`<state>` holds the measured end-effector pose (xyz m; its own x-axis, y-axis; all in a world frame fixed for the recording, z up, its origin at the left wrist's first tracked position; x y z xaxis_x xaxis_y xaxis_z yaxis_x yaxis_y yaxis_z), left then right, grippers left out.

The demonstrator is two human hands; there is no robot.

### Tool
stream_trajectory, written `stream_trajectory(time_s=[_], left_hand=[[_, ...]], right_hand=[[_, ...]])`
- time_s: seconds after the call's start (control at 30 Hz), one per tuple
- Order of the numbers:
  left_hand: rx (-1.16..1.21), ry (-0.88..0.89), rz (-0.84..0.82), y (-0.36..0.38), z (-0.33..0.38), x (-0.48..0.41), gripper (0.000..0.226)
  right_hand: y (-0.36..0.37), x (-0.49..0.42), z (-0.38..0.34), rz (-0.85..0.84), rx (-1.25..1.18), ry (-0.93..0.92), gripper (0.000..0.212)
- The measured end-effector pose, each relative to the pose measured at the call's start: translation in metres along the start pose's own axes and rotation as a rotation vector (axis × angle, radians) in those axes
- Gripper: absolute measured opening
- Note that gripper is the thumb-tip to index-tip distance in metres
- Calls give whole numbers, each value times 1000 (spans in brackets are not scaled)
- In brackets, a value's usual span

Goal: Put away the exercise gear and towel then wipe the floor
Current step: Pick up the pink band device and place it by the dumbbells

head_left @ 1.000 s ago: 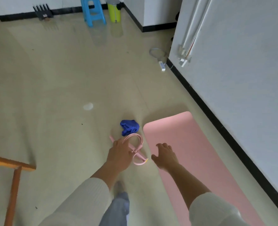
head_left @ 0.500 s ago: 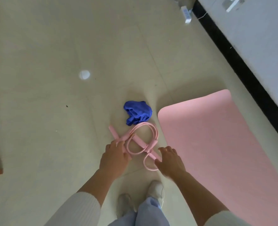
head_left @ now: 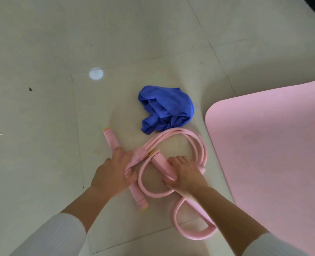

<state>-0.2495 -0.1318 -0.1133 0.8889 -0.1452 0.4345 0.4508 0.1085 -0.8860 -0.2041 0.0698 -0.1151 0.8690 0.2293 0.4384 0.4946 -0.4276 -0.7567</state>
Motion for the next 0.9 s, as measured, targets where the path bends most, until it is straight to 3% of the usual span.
stream_trajectory(time_s=[0.1, 0.2, 0.33, 0.53, 0.7, 0.9], left_hand=[[6, 30, 15, 7, 0, -9, 50], [98, 5, -44, -6, 4, -7, 33], [172, -22, -43, -62, 15, 33, 26], [212, -27, 0, -206, 56, 129, 22], [233, 85, 39, -357, 123, 212, 23], [246, 306, 76, -500, 208, 329, 24]], right_hand=[[7, -6, 2, -17, -44, 55, 46], [-3, 1, -6, -21, -89, 94, 37], [-50, 42, -33, 59, -202, 92, 43], [-181, 158, -102, 179, -327, 142, 42], [-319, 281, -165, 308, -403, 246, 46], [-443, 451, -236, 609, -525, 423, 53]])
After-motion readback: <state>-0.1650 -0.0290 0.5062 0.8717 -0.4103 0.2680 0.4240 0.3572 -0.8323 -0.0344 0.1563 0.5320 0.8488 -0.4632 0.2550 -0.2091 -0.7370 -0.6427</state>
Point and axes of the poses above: each hand's wrist, its own x-axis away from the middle knuckle, its own y-axis out of the palm, z = x × y, the point moved 8 cm from there along -x, towards the middle knuckle, and after that the axes turned 8 degrees about -y, right-handed, at the moved point
